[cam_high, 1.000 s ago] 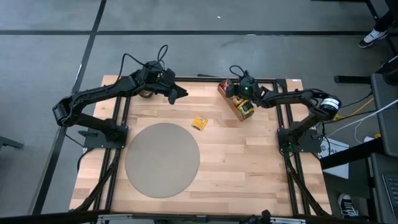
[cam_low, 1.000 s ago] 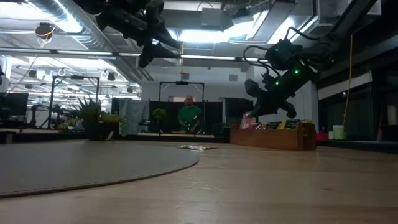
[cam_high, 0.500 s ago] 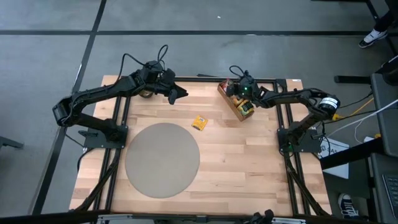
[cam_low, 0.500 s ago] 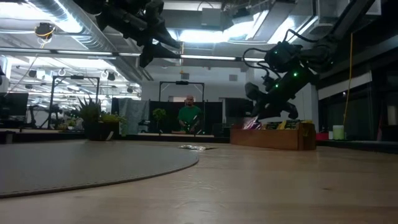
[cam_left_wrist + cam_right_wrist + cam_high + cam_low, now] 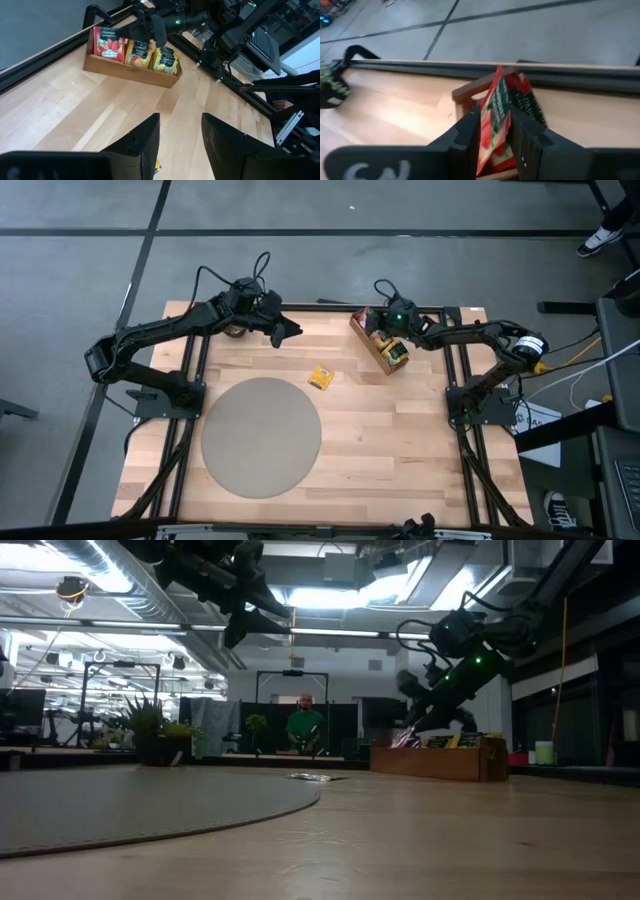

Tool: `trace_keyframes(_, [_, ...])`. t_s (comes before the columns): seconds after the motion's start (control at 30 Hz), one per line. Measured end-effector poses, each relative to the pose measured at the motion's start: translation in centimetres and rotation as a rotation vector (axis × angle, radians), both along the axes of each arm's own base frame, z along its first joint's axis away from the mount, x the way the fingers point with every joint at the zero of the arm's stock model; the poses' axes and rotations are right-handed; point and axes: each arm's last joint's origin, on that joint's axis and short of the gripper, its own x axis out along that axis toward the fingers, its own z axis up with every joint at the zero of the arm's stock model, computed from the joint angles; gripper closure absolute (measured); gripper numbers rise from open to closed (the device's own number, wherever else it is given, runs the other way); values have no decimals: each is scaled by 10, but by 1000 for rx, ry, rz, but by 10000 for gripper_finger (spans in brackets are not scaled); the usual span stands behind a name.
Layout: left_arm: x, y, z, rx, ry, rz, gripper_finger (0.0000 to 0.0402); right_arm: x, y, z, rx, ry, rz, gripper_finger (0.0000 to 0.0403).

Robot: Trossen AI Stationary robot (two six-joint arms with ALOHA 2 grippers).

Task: Pick & Place Tea
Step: Put the red tea bag into the top section of the wooden organizer

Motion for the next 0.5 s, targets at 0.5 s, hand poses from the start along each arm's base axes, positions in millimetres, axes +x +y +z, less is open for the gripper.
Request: trace_keyframes(0.5, [0, 0, 0, 0, 0, 0, 260, -1, -1, -1, 86, -65, 10, 392])
